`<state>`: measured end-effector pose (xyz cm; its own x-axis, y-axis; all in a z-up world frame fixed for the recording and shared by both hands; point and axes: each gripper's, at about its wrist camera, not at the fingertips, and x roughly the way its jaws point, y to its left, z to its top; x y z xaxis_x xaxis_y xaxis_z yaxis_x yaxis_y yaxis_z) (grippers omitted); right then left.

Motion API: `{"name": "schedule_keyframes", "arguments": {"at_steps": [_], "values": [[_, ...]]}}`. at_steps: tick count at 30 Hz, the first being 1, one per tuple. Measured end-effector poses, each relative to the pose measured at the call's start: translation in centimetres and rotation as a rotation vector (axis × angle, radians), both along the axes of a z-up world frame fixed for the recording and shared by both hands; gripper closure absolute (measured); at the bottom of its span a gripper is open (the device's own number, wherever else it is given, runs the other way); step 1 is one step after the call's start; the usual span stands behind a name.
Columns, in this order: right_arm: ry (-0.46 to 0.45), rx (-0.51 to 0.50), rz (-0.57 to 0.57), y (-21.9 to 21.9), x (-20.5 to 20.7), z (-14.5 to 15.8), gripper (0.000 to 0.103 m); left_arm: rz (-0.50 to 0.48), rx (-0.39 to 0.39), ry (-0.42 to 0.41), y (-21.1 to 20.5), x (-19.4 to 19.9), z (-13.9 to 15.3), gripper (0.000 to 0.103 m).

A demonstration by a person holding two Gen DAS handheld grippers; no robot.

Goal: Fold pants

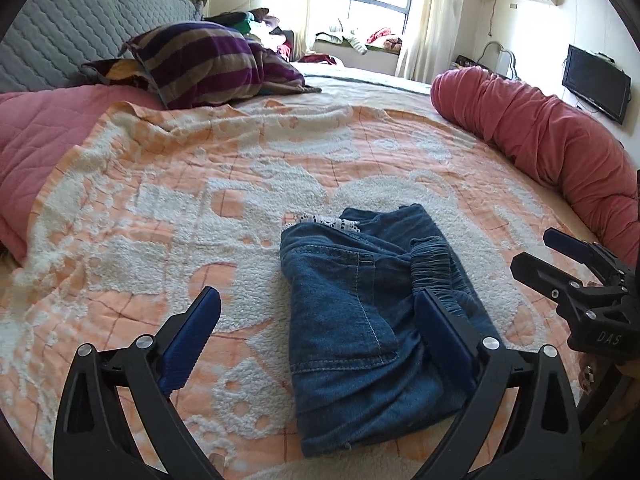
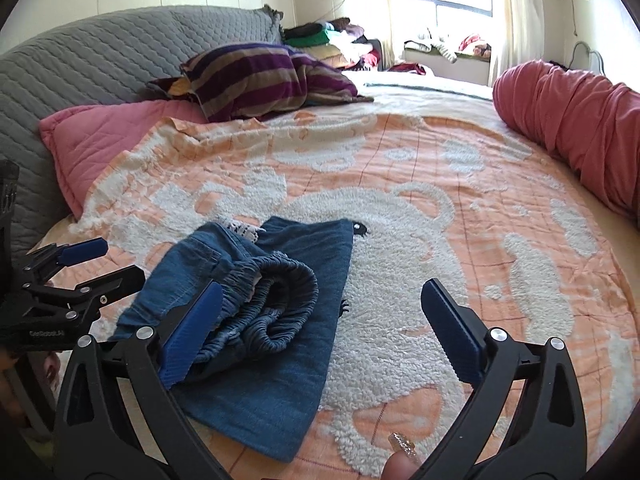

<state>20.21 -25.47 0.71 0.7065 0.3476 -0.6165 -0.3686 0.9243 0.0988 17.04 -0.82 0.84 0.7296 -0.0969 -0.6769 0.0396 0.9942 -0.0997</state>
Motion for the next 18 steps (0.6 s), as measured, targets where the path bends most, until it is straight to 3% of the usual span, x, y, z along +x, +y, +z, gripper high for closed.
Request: {"name": "schedule_keyframes", "arguments": {"at_steps": [11,18], "values": [[-0.043,0.028,0.007,-0.8,-4.3,2.2,0.009,0.008,-0.024,-0.062,-0.1,-4.5,2.8,0.005],[-0.065,0.031,0.018,-1.2,-7.6,3.4,0.009,0.018,-0.029,-0.056,0.3,-7.6,3.0,0.005]]}}
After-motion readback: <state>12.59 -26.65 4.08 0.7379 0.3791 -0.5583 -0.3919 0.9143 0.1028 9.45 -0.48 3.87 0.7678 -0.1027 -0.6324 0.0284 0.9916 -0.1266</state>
